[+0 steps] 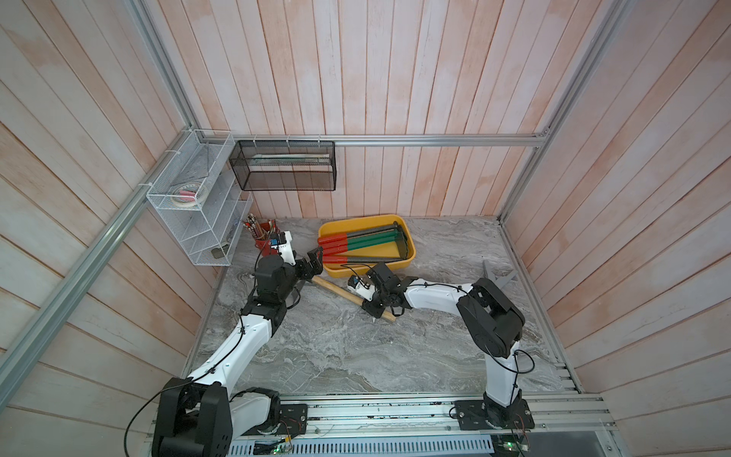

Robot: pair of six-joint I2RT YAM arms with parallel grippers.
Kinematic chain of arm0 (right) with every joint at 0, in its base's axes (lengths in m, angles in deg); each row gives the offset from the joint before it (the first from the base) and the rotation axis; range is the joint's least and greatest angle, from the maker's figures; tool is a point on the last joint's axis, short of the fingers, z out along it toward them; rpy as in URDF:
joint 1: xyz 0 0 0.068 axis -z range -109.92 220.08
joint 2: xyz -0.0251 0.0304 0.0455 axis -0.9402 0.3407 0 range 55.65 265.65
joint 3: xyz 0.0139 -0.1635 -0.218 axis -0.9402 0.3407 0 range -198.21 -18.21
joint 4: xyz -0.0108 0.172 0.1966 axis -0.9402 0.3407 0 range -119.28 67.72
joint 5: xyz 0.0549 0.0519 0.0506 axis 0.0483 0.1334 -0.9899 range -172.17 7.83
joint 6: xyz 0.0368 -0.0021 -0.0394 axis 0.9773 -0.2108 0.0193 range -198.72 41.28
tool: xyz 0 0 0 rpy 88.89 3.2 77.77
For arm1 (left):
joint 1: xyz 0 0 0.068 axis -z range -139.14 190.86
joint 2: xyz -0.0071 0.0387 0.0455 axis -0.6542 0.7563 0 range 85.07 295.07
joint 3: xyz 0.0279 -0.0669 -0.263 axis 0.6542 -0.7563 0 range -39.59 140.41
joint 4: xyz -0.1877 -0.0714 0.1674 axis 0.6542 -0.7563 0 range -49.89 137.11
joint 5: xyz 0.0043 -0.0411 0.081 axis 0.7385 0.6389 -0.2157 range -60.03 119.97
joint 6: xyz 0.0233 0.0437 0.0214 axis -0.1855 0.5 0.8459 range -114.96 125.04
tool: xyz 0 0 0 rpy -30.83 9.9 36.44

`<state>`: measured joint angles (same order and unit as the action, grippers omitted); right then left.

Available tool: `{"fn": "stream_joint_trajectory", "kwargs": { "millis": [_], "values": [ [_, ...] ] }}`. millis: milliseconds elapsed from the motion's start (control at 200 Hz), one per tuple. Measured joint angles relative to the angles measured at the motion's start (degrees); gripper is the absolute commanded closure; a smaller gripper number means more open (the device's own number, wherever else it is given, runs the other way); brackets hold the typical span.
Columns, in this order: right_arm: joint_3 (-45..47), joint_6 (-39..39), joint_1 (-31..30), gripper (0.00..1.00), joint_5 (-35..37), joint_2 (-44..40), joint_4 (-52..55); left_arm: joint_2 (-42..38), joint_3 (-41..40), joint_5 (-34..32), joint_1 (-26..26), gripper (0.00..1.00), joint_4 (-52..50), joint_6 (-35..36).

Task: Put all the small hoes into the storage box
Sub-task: Pick up the hoe from the center of the board.

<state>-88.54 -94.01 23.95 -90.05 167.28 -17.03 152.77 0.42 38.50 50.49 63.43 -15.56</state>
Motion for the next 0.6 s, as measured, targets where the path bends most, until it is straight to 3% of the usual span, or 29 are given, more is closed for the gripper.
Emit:
{"fn": "stream_joint_trajectory", "kwargs": {
  "millis": [275, 600],
  "values": [
    [1.97, -0.17, 0.00, 1.00, 0.46, -13.70, 2.10, -0.04, 0.00, 0.02, -0.04, 0.00, 0.00, -0.02],
    [4.09, 0.37, 0.52, 1.00, 0.57, -21.57, 2.36, -1.29, 0.00, 0.02, -0.31, 0.00, -0.04, 0.02]
  ]
}}
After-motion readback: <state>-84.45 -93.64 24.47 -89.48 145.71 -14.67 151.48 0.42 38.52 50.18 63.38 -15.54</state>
